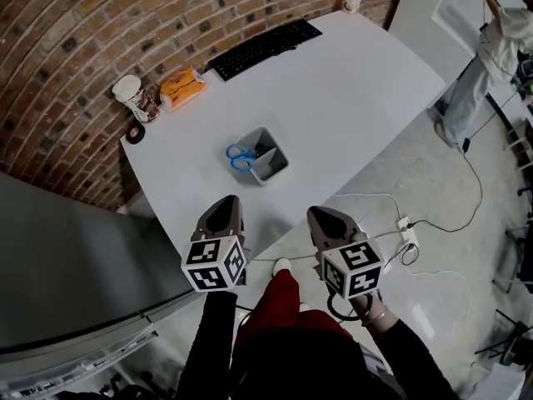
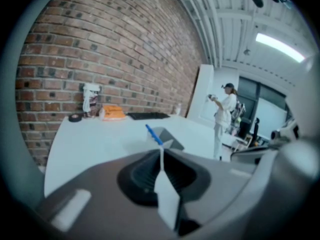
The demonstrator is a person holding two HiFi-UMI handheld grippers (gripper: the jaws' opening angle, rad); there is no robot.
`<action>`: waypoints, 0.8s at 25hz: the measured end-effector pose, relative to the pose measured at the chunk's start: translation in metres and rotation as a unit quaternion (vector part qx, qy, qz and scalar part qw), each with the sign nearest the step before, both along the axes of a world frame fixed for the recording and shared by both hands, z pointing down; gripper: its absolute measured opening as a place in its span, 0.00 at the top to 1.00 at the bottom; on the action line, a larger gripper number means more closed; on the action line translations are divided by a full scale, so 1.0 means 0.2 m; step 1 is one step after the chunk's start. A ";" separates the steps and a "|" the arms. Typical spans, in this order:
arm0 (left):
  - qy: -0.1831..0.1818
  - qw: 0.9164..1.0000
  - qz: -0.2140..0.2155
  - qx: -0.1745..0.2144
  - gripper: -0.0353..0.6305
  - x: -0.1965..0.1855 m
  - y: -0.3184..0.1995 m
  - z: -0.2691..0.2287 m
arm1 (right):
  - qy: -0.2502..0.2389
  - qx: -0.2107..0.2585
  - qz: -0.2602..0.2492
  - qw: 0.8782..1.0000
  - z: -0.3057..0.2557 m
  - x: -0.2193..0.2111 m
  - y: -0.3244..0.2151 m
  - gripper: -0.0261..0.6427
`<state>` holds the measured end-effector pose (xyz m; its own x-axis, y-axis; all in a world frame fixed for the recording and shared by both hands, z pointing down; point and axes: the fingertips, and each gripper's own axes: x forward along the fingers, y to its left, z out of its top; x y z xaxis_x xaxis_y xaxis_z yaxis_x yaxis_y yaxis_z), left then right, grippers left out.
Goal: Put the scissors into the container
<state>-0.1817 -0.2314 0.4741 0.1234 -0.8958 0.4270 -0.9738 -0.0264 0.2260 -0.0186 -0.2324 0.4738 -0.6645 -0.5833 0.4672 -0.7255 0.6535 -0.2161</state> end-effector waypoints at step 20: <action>0.002 1.000 -0.002 0.018 0.94 0.18 0.34 -0.09 | -0.023 0.025 -0.015 0.999 -0.11 0.14 0.25 0.95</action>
